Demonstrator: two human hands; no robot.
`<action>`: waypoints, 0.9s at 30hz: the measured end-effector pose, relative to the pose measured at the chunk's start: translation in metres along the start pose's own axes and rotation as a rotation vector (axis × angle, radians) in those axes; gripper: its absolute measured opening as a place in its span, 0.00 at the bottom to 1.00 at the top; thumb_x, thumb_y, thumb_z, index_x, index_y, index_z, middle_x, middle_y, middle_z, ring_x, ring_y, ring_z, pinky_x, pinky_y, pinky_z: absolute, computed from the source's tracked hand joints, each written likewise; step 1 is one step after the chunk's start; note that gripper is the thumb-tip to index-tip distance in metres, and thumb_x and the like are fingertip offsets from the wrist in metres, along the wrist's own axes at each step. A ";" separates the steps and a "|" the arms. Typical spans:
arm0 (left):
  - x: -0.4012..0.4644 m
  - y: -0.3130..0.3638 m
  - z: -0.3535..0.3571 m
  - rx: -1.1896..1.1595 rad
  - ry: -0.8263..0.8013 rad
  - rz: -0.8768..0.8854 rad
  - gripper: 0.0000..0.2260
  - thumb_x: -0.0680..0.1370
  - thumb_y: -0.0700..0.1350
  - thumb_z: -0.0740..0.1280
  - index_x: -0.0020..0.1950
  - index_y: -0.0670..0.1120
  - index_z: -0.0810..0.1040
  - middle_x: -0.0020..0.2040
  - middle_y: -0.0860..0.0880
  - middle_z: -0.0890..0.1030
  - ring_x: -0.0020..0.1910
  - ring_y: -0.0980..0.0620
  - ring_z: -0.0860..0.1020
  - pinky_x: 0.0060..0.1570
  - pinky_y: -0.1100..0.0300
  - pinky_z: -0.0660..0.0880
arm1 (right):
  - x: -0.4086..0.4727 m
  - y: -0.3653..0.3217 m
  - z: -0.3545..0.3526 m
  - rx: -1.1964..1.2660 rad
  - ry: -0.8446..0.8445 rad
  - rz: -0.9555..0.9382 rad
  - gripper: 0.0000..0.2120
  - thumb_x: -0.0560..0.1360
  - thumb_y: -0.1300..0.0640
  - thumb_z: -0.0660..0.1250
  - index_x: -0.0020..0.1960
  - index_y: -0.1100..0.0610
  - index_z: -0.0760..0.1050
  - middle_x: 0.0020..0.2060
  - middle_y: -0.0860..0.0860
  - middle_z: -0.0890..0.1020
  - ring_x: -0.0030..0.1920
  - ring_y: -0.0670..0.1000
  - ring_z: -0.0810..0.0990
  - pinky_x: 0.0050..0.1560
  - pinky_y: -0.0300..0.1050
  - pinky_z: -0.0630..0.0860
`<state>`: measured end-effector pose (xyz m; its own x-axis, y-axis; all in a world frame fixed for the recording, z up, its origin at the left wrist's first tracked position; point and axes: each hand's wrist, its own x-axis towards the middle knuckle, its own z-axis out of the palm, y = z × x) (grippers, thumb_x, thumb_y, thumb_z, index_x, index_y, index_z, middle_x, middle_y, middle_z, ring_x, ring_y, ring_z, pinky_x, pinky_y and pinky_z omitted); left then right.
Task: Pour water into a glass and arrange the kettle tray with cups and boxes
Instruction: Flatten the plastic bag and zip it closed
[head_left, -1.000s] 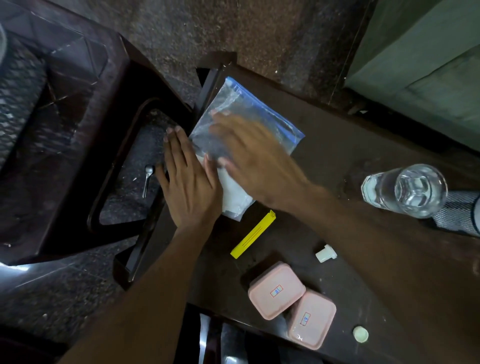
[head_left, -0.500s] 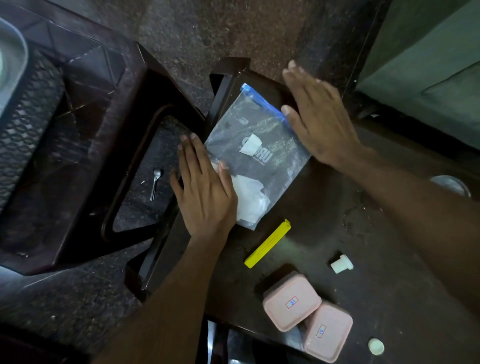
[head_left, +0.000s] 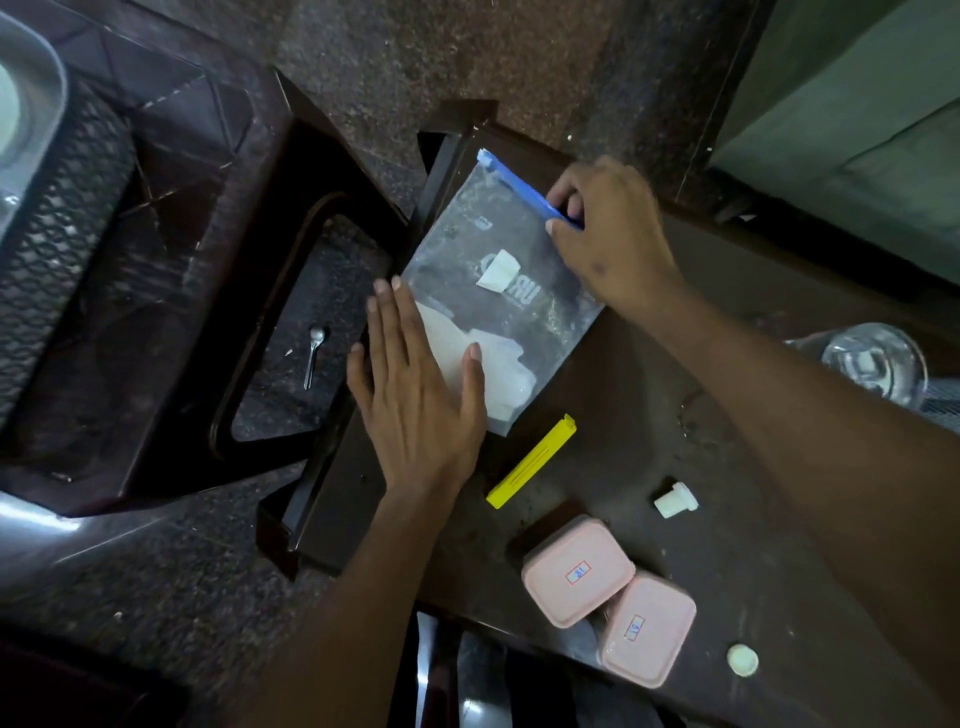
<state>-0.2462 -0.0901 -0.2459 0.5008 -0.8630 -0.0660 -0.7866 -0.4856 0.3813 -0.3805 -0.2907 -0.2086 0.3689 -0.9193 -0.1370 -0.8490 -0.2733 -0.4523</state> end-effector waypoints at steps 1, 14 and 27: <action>-0.005 0.001 -0.002 0.013 -0.002 0.011 0.37 0.86 0.63 0.57 0.88 0.46 0.49 0.89 0.49 0.51 0.88 0.53 0.51 0.84 0.48 0.51 | 0.005 -0.001 -0.003 0.019 -0.005 -0.008 0.06 0.75 0.59 0.72 0.52 0.54 0.81 0.49 0.49 0.76 0.50 0.50 0.77 0.50 0.39 0.68; 0.024 0.032 -0.011 0.141 0.064 0.180 0.31 0.84 0.64 0.60 0.85 0.53 0.63 0.85 0.44 0.62 0.79 0.43 0.67 0.69 0.42 0.62 | 0.019 -0.009 -0.022 -0.049 0.007 -0.123 0.11 0.77 0.60 0.68 0.59 0.52 0.79 0.55 0.53 0.84 0.55 0.55 0.82 0.59 0.56 0.79; 0.062 0.032 0.020 0.140 -0.194 0.645 0.27 0.88 0.54 0.53 0.88 0.51 0.55 0.89 0.48 0.51 0.88 0.51 0.50 0.81 0.44 0.57 | 0.010 -0.005 -0.017 -0.167 -0.085 -0.253 0.21 0.72 0.67 0.73 0.63 0.54 0.75 0.60 0.54 0.78 0.61 0.56 0.75 0.57 0.51 0.75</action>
<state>-0.2478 -0.1617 -0.2563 -0.1471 -0.9885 -0.0346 -0.9516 0.1318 0.2775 -0.3793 -0.3035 -0.1930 0.6010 -0.7910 -0.1148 -0.7739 -0.5400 -0.3309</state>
